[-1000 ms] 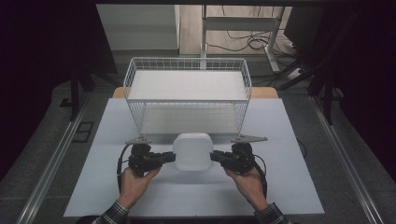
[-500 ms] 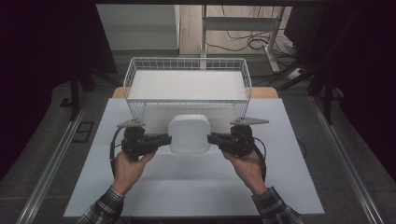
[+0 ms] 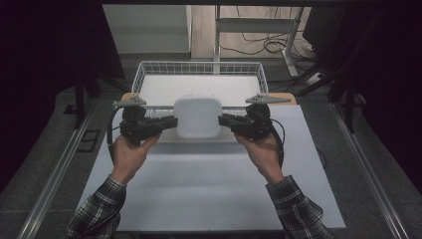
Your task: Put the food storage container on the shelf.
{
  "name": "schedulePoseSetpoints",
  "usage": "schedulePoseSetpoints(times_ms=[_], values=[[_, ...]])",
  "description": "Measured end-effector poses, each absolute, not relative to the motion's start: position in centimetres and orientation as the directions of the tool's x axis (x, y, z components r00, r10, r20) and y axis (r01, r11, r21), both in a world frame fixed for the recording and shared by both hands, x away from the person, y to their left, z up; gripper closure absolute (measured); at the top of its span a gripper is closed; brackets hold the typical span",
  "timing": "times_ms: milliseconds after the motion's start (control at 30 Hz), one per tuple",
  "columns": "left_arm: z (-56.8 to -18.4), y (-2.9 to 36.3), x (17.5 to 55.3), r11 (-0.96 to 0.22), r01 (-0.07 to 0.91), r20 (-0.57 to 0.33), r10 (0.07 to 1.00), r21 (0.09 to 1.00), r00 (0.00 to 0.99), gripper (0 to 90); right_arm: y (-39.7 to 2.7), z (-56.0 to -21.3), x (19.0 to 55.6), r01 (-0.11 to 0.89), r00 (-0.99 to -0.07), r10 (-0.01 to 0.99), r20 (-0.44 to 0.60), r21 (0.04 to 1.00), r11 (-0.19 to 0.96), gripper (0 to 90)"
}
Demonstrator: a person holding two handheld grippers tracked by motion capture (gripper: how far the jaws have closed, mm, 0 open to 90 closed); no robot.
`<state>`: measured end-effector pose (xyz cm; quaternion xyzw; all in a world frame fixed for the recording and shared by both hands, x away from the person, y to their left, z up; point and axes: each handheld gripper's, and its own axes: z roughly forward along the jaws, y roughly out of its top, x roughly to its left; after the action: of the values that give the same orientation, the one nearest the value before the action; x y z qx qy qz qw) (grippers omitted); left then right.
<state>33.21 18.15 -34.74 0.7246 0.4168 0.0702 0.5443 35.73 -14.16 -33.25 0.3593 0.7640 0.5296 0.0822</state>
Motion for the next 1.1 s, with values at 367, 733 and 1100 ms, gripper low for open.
schedulePoseSetpoints(times_ms=[367, 733, 1100], values=[[-30.7, 18.4, 37.3, -0.061, 0.533, -0.352, 0.686, 0.844, 0.637, 79.5, -13.5, -29.2, 39.1, 0.456, -0.7, 0.668, 0.253, 0.878, 0.145, 77.9], [-31.1, 18.6, 40.5, -0.04, 0.592, -0.407, 0.688, 0.805, 0.601, 77.8, -12.9, -29.2, 42.1, 0.518, -0.659, 0.692, 0.296, 0.845, 0.131, 77.3], [-31.4, 18.1, 41.9, -0.006, 0.61, -0.442, 0.684, 0.793, 0.58, 65.2, -12.2, -29.6, 43.8, 0.541, -0.624, 0.722, 0.298, 0.832, 0.124, 70.4]])
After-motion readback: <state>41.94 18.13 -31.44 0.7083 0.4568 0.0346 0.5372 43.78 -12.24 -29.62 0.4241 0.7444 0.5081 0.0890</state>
